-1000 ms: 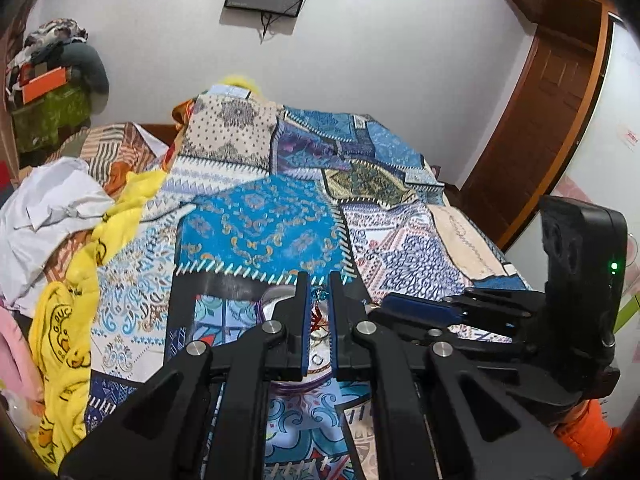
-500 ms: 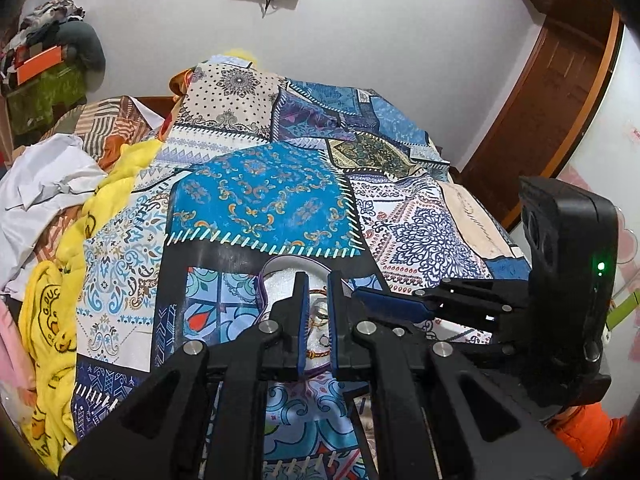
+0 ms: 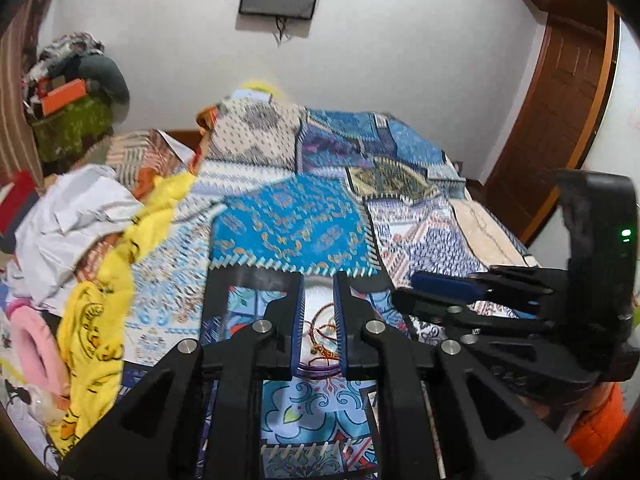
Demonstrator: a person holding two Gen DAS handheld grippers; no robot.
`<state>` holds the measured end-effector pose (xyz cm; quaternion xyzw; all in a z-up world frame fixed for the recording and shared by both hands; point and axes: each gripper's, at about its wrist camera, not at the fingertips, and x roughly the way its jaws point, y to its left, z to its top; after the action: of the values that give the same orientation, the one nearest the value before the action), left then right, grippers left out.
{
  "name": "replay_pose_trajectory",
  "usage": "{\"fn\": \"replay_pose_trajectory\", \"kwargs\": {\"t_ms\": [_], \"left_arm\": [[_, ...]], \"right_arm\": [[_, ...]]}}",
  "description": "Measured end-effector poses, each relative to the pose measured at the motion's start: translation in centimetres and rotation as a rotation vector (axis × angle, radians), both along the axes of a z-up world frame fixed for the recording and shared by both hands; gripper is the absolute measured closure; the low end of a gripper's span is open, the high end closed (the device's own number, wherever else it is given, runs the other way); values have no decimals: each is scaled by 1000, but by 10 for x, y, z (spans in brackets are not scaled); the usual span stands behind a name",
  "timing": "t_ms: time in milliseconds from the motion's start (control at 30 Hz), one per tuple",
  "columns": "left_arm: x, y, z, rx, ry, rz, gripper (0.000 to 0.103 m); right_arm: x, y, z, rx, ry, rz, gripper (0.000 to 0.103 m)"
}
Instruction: Organize jewelry
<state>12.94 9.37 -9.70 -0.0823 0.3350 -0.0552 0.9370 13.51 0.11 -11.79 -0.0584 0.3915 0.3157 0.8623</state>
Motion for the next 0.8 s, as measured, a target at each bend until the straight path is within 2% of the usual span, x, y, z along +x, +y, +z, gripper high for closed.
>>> {"fn": "replay_pose_trajectory", "kwargs": {"t_ms": [200,267,333,400,467,533,567,633,667,700,733,800], "left_arm": [[-32,-4,42,33,-117,52,89],[-48,-7,61,47,-180,78,84],[-64,-10,78,58,-247,102,71],[-85,-17,96,81,-331,125,65],[-103,-23,110,101,-401,140,57],[-120,-28,121,106,-464,155,45],[-128,-29,126,105,-491,160,42],[-142,-31,135,102,-532,172,26],[-148,-31,138,98,-548,178,22],[-152,-32,141,96,-559,183,14],[-157,-32,143,95,-573,190,9],[-164,-33,146,99,-589,197,6]], "right_arm": [[-31,-19,52,57,-136,-31,82],[-47,-28,73,91,-199,-50,82],[-60,-36,91,125,-253,-66,82],[-79,-46,112,166,-318,-86,81],[-98,-54,129,200,-385,-111,77],[-112,-62,142,232,-443,-139,57],[-122,-67,148,253,-482,-159,53],[-137,-72,158,275,-544,-192,43],[-144,-74,162,279,-570,-206,41],[-147,-75,164,281,-585,-215,33],[-152,-75,166,283,-604,-229,24],[-157,-76,169,284,-637,-264,12]]}}
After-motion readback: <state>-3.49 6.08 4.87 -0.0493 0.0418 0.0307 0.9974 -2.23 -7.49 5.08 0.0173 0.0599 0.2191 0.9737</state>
